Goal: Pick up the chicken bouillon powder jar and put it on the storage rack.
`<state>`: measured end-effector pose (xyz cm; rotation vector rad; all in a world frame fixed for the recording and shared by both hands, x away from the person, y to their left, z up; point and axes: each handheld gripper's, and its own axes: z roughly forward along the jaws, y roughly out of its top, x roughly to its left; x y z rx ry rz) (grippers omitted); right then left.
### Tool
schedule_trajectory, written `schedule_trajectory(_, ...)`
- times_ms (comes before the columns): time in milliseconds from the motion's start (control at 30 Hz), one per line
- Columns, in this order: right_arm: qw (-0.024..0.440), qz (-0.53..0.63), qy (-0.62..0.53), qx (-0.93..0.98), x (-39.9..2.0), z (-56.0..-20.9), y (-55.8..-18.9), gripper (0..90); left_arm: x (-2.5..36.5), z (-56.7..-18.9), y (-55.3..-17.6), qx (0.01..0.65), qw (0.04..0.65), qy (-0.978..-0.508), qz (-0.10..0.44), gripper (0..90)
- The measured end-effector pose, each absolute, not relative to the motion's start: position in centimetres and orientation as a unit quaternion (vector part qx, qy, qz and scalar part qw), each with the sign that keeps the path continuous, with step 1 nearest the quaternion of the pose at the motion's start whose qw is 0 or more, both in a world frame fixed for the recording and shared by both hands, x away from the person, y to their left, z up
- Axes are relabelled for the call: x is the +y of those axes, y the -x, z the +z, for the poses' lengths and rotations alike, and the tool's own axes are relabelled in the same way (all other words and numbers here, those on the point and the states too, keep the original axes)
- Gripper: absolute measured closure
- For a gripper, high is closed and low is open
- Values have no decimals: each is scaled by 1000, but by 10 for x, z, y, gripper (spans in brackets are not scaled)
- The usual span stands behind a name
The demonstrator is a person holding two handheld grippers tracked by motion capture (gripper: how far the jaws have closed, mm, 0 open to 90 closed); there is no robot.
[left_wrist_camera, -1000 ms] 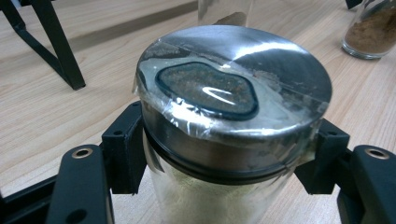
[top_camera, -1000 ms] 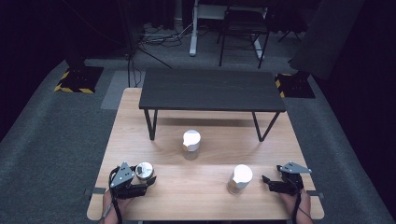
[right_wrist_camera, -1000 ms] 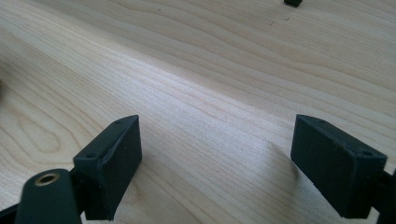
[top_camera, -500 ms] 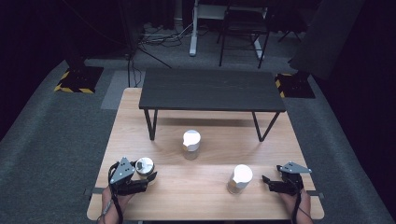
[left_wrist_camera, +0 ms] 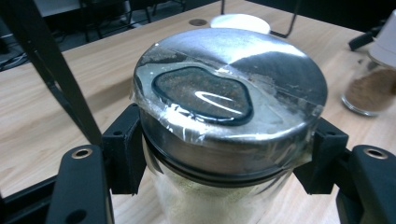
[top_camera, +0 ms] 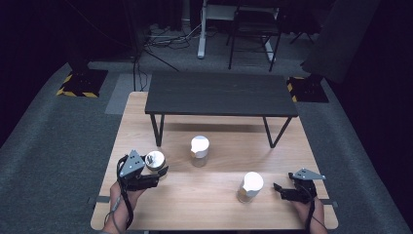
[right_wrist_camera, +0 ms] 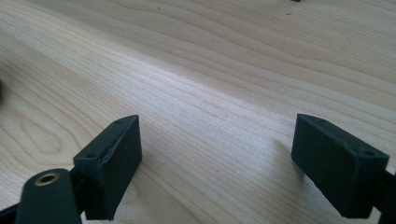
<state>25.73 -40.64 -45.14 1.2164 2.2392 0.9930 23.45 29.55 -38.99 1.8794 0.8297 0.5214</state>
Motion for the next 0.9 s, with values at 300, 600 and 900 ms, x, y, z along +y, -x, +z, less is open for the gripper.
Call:
schedule_trajectory(300,202,356,-436,802,-406,-451,-257,156,293,-370,-244,341,496,-767,222,311)
schedule_trajectory(600,203,355,-437,801,-406,-451,-257,155,284,-348,-259,346,496,-766,217,311)
schedule_trajectory(900,204,355,-438,801,-405,-451,-257,154,272,-326,-273,347,503,-761,219,312)
